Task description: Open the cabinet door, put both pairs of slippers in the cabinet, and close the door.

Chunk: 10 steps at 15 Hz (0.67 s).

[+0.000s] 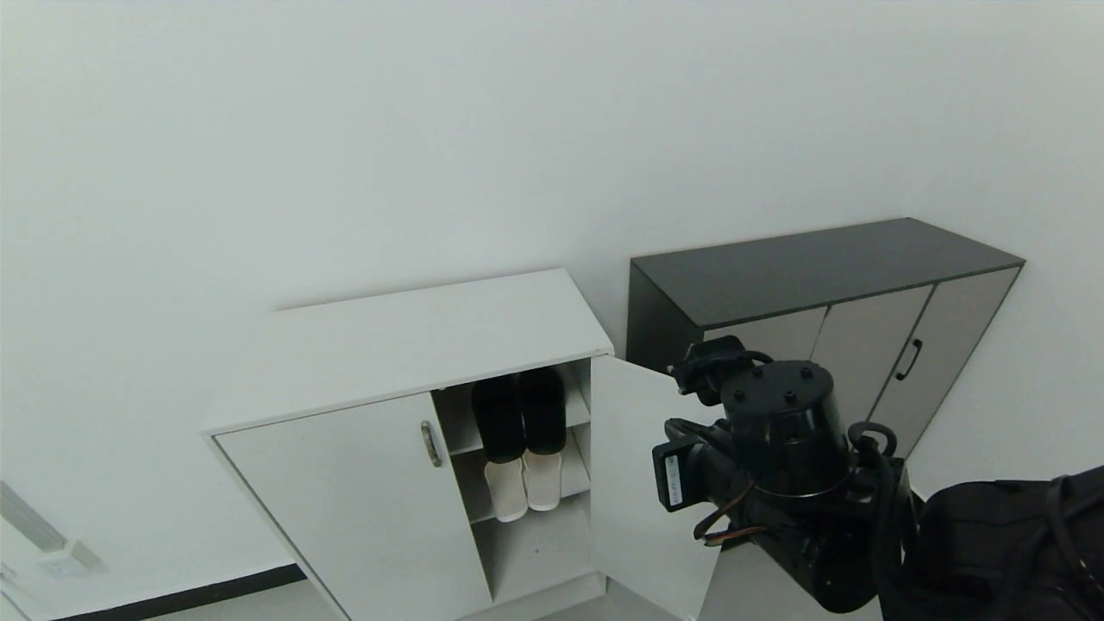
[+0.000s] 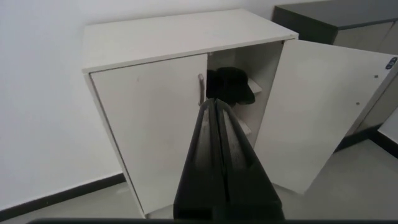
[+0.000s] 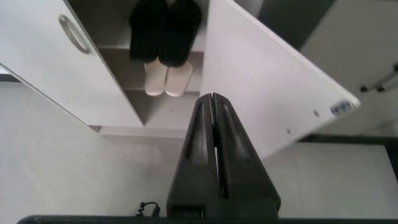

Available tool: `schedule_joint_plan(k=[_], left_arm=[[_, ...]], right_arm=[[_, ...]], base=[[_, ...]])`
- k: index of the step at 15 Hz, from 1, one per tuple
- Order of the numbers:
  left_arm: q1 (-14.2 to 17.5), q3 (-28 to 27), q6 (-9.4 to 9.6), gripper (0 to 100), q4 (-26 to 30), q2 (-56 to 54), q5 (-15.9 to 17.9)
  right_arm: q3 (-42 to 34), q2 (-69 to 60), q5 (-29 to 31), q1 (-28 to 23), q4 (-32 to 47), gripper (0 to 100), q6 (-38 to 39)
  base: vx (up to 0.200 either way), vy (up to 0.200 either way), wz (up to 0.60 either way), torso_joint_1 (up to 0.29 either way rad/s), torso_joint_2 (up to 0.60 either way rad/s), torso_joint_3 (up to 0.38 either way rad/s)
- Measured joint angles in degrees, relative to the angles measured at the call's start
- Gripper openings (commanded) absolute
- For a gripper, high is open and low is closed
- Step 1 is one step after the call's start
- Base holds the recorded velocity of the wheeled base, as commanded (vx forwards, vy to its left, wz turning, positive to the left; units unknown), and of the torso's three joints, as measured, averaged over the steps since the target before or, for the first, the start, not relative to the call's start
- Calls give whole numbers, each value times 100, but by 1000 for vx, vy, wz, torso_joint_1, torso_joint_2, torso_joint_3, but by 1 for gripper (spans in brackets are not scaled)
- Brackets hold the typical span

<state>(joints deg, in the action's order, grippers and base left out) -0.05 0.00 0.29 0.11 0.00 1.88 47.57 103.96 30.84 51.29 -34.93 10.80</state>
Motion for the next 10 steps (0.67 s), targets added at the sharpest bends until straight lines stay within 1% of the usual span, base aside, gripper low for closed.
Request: schedule_joint_plan(k=[2,5,7,10], left_arm=[[2,0,2,0,7,0,-2],[7,0,6,0,7,0,-2],[2,0,4,0,7,0,0],[5,0,4,0,7,0,-2]], right_arm=[[9,4,5,-55,-10,0,-40],[118,52,-110,-291,-88,0,-49],[411,113,-295,-711,20,0,-95],[1017,279,-767,-1446,472,0,-148]], base=[[0,0,0,0,0,0],[0,0,0,0,0,0],[0,0,0,0,0,0],[0,0,0,0,0,0]])
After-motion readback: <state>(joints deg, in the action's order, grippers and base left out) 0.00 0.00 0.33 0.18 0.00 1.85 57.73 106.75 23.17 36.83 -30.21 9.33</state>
